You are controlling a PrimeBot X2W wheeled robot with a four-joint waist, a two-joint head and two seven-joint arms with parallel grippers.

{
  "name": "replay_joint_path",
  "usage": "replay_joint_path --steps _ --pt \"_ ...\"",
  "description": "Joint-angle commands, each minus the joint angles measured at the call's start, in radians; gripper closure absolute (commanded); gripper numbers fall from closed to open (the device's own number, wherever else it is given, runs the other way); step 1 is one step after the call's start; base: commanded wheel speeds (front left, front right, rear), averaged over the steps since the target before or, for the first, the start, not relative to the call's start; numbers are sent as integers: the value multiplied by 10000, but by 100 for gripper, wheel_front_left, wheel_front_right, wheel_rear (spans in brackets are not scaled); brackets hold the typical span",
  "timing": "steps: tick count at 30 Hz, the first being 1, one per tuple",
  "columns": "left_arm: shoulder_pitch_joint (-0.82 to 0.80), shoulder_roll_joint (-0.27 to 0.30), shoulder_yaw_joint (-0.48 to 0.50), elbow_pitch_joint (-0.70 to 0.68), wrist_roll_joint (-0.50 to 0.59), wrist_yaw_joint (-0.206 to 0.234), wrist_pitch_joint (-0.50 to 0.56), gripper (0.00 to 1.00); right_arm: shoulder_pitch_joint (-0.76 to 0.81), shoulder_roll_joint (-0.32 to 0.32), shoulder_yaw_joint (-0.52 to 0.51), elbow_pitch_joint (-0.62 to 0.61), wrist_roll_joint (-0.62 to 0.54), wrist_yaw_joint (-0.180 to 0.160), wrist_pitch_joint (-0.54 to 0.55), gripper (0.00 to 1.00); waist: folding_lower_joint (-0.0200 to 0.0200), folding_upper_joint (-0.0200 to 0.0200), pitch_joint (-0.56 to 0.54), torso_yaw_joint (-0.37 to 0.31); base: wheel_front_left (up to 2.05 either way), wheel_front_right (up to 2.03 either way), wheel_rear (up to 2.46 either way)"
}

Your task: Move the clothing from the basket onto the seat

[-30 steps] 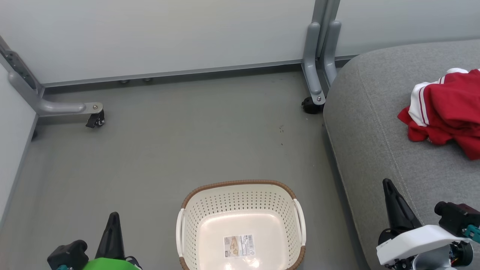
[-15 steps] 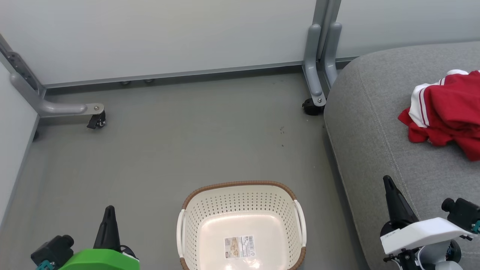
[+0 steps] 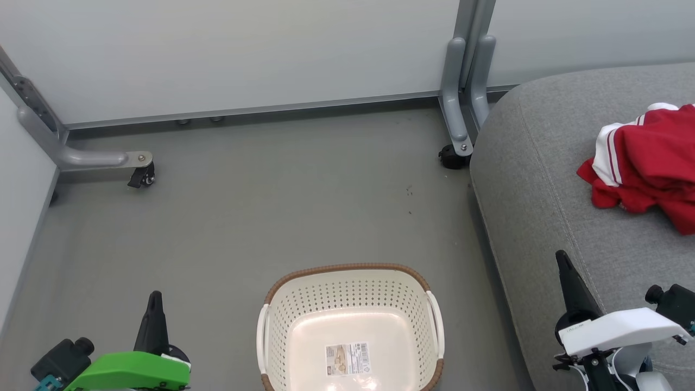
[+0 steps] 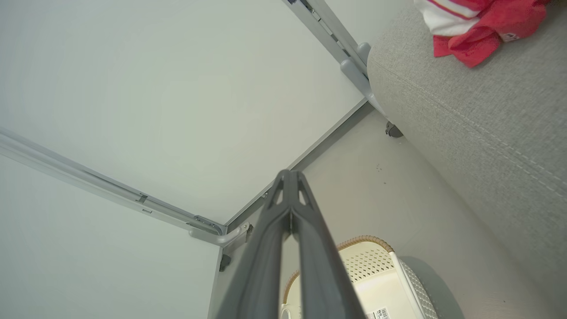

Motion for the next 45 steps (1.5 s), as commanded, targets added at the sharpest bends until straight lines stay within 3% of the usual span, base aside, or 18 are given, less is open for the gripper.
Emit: replay_joint_path --steps 1,45 --pt "-306 44 84 -145 -326 -60 85 100 -281 -81 -41 -31 342 -2 52 100 0 0 -5 3 0 0 0" --pt "-896 -32 553 -143 -4771 -304 1261 100 -1030 -14 -358 999 4801 -2 636 100 0 0 -177 88 0 0 0"
